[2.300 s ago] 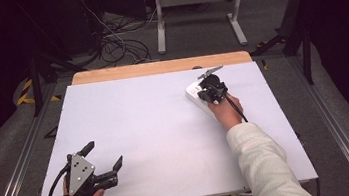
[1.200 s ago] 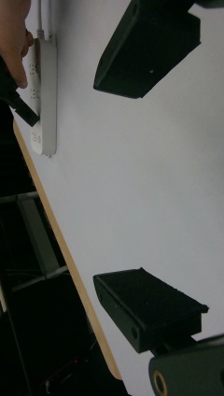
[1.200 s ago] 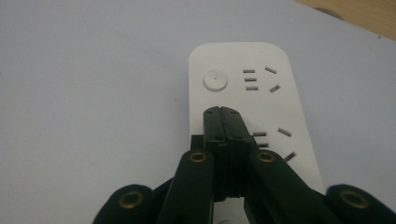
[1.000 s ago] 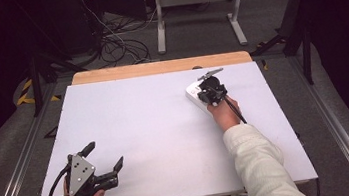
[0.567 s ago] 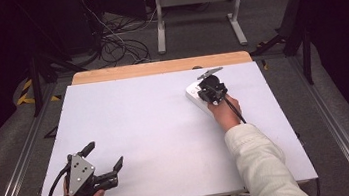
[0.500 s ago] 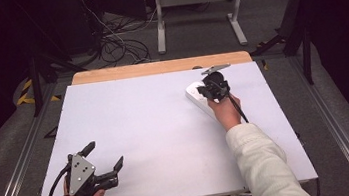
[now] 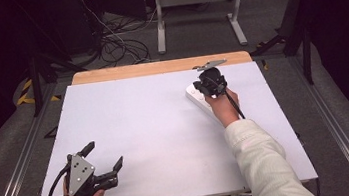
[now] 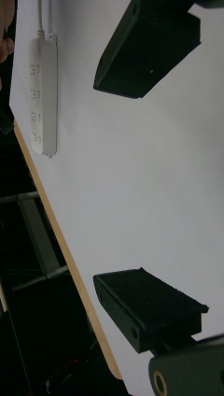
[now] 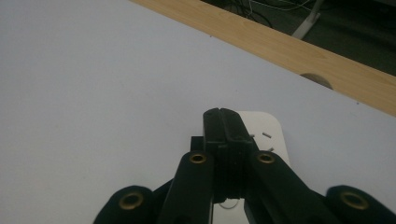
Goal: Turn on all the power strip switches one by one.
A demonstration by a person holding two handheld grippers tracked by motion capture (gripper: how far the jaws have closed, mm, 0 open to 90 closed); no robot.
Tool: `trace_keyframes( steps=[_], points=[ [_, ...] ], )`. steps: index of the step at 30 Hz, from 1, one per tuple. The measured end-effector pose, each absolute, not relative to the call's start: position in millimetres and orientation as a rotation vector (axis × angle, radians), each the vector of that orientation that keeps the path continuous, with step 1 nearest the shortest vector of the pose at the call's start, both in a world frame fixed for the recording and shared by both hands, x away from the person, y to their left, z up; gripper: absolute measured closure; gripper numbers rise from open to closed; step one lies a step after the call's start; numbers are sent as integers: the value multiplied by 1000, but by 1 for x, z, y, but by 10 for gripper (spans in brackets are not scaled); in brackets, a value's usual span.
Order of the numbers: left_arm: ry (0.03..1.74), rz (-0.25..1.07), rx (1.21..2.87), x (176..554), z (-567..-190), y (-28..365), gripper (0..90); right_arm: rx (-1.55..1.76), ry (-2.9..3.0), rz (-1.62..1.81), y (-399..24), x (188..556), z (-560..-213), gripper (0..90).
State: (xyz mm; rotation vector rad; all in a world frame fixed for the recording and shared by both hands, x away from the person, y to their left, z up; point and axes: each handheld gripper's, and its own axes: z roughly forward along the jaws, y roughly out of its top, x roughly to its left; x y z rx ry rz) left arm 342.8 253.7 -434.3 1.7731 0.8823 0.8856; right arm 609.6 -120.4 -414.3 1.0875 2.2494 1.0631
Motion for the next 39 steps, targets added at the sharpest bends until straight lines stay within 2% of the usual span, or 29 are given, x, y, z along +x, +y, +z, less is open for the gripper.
trace_keyframes(
  steps=[19,39],
  points=[
    [883,879,1768,342,-434,255,86,1138,2272,975,-109,636,-450,900],
    [886,875,1771,343,-434,255,86,1115,2276,963,-106,638,-455,900]
  ],
)
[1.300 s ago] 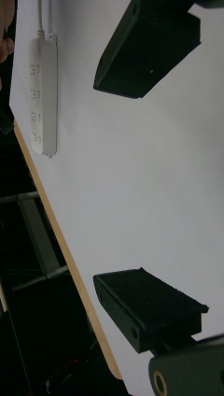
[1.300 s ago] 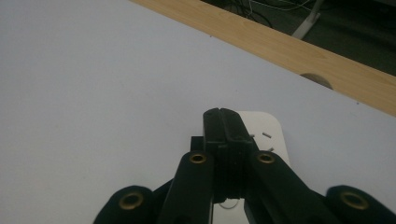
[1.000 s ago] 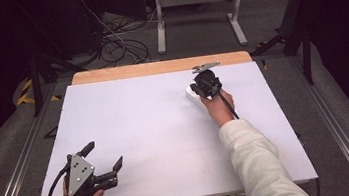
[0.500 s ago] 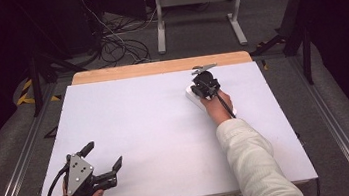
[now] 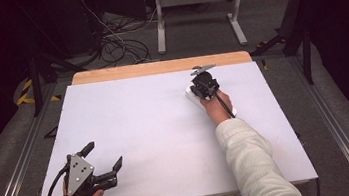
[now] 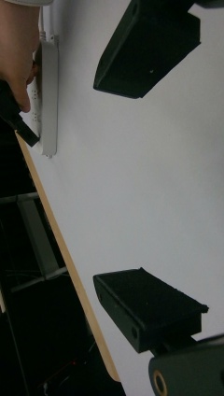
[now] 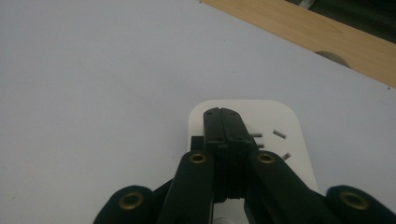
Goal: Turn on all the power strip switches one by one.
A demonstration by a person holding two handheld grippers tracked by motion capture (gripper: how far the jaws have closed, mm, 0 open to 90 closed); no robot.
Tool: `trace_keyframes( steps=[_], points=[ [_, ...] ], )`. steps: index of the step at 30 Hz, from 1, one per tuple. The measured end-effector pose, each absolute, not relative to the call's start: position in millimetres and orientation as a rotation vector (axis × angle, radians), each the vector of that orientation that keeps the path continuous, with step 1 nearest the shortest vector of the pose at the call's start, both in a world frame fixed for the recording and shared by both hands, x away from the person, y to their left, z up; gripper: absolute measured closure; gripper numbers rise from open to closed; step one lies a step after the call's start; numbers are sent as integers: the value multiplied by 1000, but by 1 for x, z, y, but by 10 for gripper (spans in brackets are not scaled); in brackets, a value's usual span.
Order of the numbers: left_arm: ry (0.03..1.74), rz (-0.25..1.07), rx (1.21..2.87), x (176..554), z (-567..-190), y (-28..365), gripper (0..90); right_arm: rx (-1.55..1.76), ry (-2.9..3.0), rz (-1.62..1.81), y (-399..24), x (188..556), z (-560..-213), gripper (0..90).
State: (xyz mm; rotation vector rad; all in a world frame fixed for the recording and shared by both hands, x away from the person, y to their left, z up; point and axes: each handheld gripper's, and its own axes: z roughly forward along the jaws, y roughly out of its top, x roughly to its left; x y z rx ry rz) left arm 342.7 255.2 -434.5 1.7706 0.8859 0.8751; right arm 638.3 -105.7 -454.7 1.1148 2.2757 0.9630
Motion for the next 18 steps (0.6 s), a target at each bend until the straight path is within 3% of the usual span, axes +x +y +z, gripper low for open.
trace_keyframes(
  steps=[18],
  points=[
    [883,873,1770,343,-434,255,86,1091,2285,919,-102,639,-456,900]
  ],
)
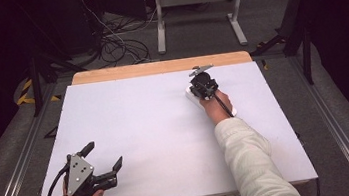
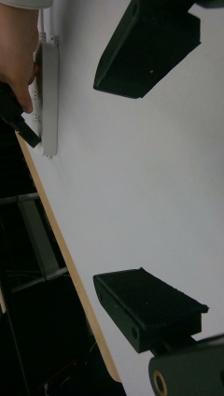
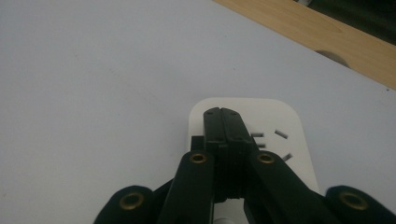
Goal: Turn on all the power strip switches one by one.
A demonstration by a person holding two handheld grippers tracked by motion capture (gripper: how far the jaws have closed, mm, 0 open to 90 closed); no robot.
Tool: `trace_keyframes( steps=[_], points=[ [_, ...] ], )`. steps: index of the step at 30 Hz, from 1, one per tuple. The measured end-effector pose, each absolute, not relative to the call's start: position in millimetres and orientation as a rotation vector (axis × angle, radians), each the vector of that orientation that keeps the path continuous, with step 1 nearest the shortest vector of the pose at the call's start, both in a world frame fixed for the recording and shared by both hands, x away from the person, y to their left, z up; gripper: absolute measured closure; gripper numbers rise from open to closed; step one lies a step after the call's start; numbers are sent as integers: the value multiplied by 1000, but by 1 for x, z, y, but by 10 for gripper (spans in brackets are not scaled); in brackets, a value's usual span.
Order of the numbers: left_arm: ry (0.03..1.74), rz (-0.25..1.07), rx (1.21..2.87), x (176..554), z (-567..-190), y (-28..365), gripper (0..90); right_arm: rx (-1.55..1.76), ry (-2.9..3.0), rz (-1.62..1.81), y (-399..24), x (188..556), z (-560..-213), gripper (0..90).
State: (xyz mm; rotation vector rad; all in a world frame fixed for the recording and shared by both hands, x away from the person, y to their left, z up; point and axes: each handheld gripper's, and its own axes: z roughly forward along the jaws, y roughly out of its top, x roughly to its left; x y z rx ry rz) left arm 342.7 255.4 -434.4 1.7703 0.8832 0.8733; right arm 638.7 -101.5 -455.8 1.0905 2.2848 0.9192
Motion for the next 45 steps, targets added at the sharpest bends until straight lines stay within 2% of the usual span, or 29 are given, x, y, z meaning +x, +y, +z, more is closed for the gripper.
trace_keyframes(
  steps=[8,18,42,45],
  points=[
    [886,873,1769,343,-434,256,86,1053,2291,872,-99,637,-454,900],
    [885,872,1773,345,-434,254,86,990,2256,1087,-114,607,-409,900],
    [873,873,1781,346,-434,251,86,880,2226,1233,-145,547,-355,900],
    [876,871,1777,346,-434,252,86,882,2215,1262,-147,534,-350,756]
  ],
)
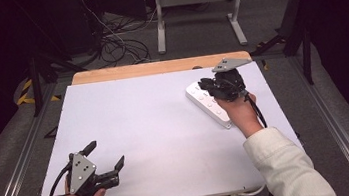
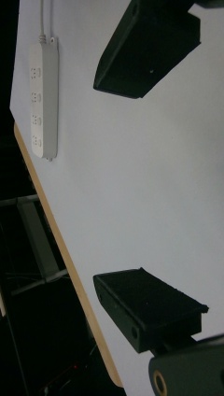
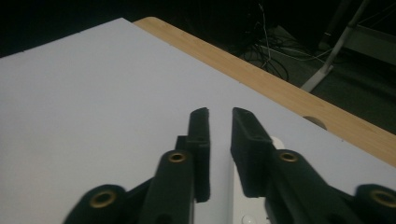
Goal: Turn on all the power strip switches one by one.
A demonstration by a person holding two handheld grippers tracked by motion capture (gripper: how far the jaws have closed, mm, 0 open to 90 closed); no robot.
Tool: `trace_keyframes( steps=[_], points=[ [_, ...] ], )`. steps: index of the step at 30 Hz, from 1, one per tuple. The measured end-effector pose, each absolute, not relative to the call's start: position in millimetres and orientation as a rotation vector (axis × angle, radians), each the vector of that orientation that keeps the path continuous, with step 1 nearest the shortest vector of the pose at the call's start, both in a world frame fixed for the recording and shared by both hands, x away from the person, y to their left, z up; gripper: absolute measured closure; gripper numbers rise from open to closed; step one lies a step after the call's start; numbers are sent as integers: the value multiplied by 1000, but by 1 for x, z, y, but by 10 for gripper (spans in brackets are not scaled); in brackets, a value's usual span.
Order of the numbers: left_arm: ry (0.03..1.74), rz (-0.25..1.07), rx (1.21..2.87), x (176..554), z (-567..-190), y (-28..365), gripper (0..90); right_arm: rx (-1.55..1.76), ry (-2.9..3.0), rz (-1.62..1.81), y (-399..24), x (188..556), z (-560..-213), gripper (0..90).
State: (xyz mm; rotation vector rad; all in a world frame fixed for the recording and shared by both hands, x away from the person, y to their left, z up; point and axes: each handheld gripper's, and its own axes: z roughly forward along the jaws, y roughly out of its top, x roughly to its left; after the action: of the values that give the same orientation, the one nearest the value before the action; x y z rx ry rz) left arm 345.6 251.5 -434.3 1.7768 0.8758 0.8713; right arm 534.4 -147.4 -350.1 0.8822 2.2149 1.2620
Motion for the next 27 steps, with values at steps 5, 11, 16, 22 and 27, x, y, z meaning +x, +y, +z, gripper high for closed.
trace_keyframes(
  steps=[5,11,16,22,27],
  points=[
    [875,867,1778,346,-434,251,86,838,2223,1329,-156,512,-345,593],
    [876,870,1776,345,-434,251,86,775,2233,1383,-169,487,-349,400],
    [875,869,1777,345,-434,250,86,748,2232,1428,-178,470,-358,287],
    [875,867,1779,345,-434,250,86,734,2230,1472,-190,454,-376,188],
    [865,854,1800,346,-435,253,88,732,2228,1503,-200,444,-392,132]
  ],
)
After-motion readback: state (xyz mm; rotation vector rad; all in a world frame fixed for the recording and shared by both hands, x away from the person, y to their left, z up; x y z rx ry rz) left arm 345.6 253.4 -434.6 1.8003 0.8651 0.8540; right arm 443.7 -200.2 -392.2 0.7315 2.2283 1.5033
